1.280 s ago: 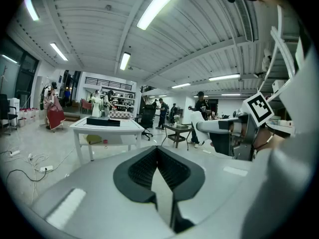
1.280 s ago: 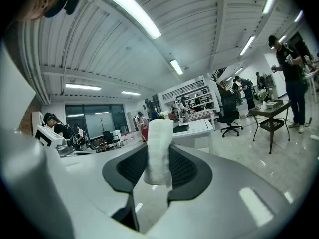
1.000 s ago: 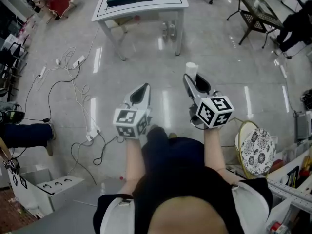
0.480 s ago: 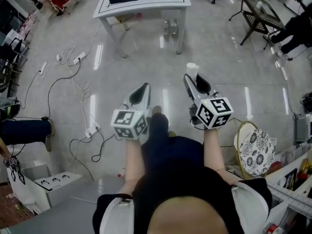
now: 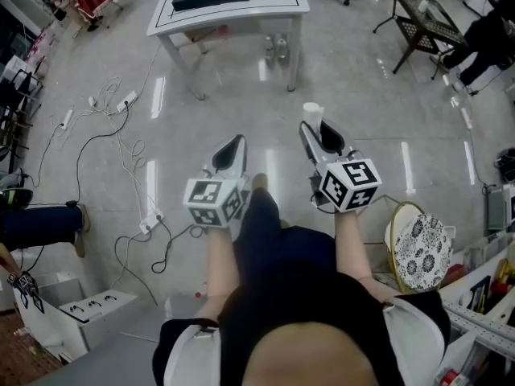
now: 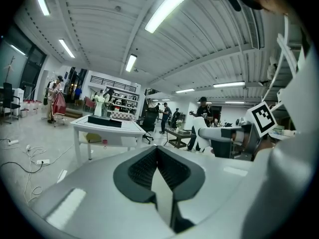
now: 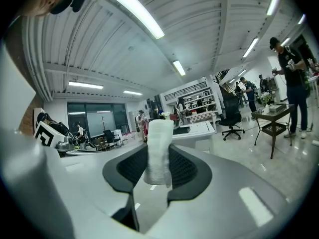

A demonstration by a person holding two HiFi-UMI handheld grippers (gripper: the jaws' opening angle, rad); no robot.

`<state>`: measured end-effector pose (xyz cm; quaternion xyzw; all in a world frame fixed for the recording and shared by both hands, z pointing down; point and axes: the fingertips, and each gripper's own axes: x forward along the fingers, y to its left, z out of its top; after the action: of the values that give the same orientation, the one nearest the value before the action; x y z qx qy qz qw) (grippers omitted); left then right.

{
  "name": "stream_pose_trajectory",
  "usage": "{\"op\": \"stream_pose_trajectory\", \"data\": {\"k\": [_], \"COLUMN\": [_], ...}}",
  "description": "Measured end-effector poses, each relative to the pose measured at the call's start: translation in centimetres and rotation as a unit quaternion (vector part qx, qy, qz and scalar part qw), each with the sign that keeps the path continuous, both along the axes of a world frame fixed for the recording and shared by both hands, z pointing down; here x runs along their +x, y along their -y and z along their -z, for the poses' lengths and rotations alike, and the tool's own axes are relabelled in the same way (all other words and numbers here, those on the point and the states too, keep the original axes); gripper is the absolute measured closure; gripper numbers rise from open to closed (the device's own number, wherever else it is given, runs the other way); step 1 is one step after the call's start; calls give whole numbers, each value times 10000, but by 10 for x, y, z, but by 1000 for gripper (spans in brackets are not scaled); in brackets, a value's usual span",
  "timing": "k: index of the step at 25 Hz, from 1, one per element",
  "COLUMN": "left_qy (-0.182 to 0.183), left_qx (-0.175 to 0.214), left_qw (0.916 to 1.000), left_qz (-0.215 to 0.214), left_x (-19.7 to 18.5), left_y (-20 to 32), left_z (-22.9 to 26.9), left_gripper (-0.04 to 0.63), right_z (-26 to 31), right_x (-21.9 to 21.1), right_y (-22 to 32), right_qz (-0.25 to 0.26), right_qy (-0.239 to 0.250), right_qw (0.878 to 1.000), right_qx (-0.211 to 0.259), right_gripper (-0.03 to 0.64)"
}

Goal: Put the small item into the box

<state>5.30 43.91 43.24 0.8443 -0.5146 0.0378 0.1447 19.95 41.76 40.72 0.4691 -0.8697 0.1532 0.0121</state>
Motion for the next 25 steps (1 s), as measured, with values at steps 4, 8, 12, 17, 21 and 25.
{"op": "stream_pose_trajectory", "data": {"k": [4, 8, 12, 17, 21, 25], "left_qy": [1, 13, 23, 41, 80, 99], "left_qx": [-22, -54, -42, -48, -67, -74], "left_qw": [10000, 10000, 10000, 10000, 9999, 9999], "left_qz": [5, 34, 39, 43, 15, -8], "left_x": [-3, -11, -17, -23, -27, -31], "left_y": [11, 26, 42, 59, 78, 98], "left_z": [-1, -2, 1, 1, 2, 3], "left_gripper": [586, 586, 586, 586, 586, 586], "right_z": [-1, -3, -1, -4, -4, -5], "right_x": [-5, -14, -21, -30, -37, -43], "right_y": [13, 26, 42, 59, 77, 96], "right_qz": [16, 52, 90, 125, 161, 215], "right_qy": [23, 24, 103, 115, 87, 76], "right_qw": [10000, 9999, 9998, 9997, 9997, 9996], "right_qx": [-26, -88, -117, -155, -167, -182], "right_gripper": [491, 491, 489, 489, 489, 489]}}
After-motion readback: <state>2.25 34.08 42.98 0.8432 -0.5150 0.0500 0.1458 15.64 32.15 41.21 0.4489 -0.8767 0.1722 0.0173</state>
